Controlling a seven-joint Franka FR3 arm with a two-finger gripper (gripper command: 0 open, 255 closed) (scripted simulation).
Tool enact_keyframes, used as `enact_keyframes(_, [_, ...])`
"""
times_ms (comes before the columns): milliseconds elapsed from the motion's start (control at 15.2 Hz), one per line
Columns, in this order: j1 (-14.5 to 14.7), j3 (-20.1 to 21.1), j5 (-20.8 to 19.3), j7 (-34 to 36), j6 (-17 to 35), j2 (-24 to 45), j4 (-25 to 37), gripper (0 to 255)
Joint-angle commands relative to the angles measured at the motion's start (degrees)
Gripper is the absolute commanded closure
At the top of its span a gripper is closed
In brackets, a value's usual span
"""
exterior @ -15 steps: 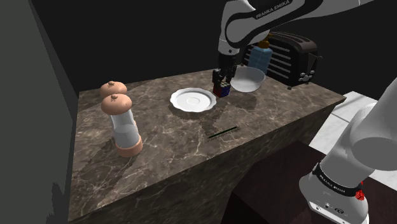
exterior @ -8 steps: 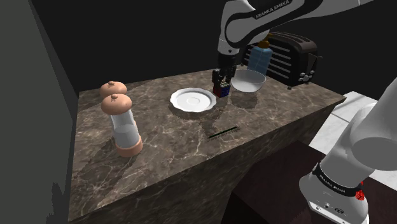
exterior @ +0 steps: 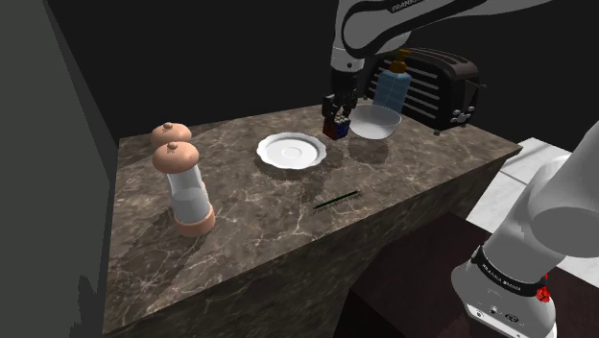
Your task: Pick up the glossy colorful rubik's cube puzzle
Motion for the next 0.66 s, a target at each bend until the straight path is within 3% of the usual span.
enact_keyframes(0, [0.0,0.0,0.0,-0.1,-1.5,-0.4,1.0,255])
enact_keyframes(594, [0.0,0.0,0.0,-0.1,-6.9,-1.5,5.3,255])
